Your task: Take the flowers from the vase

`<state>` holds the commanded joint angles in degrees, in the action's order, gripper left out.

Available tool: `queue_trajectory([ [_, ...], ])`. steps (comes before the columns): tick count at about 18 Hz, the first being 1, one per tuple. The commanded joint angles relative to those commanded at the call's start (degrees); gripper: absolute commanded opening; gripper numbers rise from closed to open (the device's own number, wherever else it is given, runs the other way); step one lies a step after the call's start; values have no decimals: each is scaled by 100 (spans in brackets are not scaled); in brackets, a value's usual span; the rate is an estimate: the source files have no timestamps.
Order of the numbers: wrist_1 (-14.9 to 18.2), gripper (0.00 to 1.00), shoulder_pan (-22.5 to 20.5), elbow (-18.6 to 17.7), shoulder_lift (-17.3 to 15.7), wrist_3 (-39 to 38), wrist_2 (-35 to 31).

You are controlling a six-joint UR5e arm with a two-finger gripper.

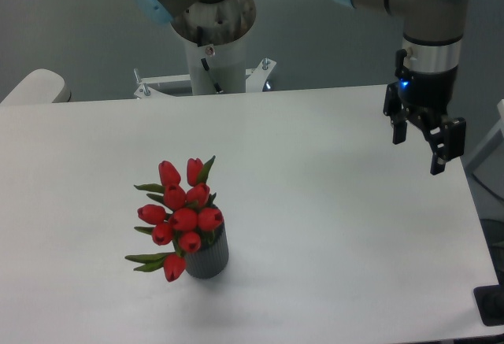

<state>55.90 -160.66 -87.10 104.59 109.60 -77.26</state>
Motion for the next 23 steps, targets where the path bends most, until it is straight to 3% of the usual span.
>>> queue_trajectory([
  [6, 9, 100, -9, -132, -53, 0, 105],
  [10, 9, 100, -114, -351, -53, -131, 641],
  [17, -79, 100, 166, -589, -167, -1721, 615],
  [23, -123, 100, 228, -966, -220, -1976, 931],
])
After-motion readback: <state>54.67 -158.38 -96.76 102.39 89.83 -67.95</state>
